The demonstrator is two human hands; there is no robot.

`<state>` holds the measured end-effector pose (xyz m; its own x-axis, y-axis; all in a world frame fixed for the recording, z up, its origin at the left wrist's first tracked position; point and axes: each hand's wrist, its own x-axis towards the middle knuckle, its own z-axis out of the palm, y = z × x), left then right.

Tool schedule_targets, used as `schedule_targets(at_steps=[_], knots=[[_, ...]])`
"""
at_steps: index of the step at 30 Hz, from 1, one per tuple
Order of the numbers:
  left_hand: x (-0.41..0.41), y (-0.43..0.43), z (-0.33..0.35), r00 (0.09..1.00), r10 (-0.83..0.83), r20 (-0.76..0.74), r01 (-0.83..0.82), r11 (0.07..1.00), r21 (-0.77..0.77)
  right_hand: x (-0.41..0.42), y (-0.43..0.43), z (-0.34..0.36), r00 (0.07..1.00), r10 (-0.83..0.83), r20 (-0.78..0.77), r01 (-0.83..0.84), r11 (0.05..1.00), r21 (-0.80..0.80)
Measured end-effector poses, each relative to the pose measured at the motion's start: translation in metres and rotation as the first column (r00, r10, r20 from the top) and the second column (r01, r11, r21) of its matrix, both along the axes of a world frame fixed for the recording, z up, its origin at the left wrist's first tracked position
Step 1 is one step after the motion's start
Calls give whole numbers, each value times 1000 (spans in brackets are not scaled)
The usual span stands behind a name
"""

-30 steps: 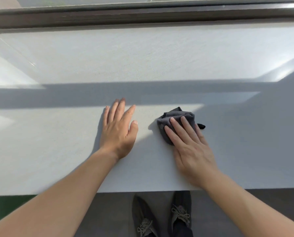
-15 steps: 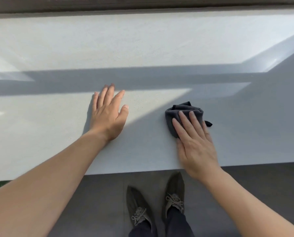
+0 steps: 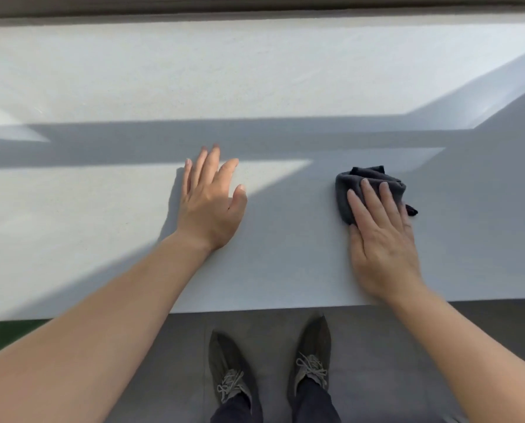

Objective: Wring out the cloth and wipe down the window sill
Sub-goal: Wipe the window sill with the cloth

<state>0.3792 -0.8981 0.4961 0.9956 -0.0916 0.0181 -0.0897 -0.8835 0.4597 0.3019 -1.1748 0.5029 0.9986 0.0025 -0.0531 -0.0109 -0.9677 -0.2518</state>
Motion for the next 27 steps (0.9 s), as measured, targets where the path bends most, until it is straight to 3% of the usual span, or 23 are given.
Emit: schedule_targets(at_steps=[2, 3, 5, 7, 9, 12, 15, 22, 24, 27], knots=[[5, -17, 1, 1000, 6, 0, -6, 1000, -22, 17, 6, 3, 995, -95, 5, 95, 995, -7], [10, -22, 2, 999, 31, -10, -32, 999, -41, 19, 17, 2, 998, -61, 21, 61, 998, -22], [21, -25, 5, 995, 96, -34, -97, 994, -49, 13, 42, 0, 986, 159, 49, -157, 987, -43], [29, -25, 8, 993, 110, -42, -110, 994, 13, 10, 47, -1, 917, 394, 68, -392, 919, -45], [35, -27, 10, 992, 104, -68, -99, 992, 79, 31, 29, 4, 885, 461, 59, -459, 887, -52], [40, -36, 12, 984, 144, -106, -126, 979, 161, 89, -5, 12, 970, 244, -15, -244, 969, -33], [38, -47, 11, 978, 183, -96, -156, 959, 235, 129, -13, 18, 996, 61, -61, -63, 997, -35], [34, -52, 27, 976, 198, -85, -172, 953, 251, 100, 5, 17, 901, 433, 16, -432, 901, -29], [39, -55, 36, 977, 205, -65, -181, 947, 265, 127, -15, 21, 920, 393, 6, -393, 920, -18], [57, -59, 42, 980, 192, -53, -174, 956, 236, 179, -39, 29, 987, 161, -13, -161, 987, 8]])
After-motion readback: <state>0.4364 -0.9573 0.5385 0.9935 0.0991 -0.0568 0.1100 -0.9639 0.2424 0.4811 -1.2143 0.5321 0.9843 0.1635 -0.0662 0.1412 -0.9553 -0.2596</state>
